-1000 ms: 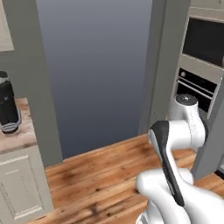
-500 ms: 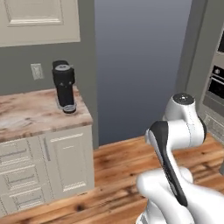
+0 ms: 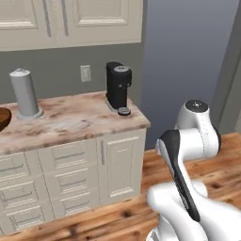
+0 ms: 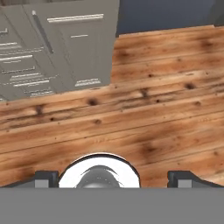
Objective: Place one of the steaks on the plate and the other in the bowl. Then place the bowl in the fridge.
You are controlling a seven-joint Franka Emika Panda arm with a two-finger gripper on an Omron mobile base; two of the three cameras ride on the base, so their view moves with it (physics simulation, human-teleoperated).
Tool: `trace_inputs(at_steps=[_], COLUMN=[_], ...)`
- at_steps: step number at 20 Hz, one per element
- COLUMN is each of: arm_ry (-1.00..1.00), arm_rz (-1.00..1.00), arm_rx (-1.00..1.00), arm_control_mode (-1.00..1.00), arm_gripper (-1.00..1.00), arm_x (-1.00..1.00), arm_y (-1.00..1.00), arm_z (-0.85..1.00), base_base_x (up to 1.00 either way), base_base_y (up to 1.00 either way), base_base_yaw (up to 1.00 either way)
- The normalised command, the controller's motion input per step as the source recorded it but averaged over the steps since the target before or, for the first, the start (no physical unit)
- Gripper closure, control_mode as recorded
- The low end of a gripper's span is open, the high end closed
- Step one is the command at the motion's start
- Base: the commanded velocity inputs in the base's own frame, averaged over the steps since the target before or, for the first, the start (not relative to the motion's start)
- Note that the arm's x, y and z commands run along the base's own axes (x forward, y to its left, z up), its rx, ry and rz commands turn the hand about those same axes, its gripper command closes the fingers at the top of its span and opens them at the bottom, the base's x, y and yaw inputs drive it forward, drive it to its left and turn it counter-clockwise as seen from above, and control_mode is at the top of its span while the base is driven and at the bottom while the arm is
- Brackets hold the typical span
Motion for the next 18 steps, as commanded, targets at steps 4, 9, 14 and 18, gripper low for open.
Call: trace_inputs(at_steps=[4, 9, 14, 18], arm_ry=[0.00, 0.00, 0.00, 0.00], arm_rz=[0.00, 0.00, 0.00, 0.00], arm_rx=[0.00, 0.00, 0.00, 0.00], arm_control_mode=[1.00, 1.00, 1.00, 1.00], arm_gripper=[-1.00, -1.00, -1.00, -1.00], arm_x=[0.00, 0.00, 0.00, 0.00], arm_y=[0.00, 0.00, 0.00, 0.00], arm_z=[0.00, 0.00, 0.00, 0.00], base_base_x=[0.09, 0.42, 0.64, 0.48], base_base_y=[1.00, 1.00, 1.00, 1.00], base_base_yaw=[0.06, -0.16, -0.22, -0.16])
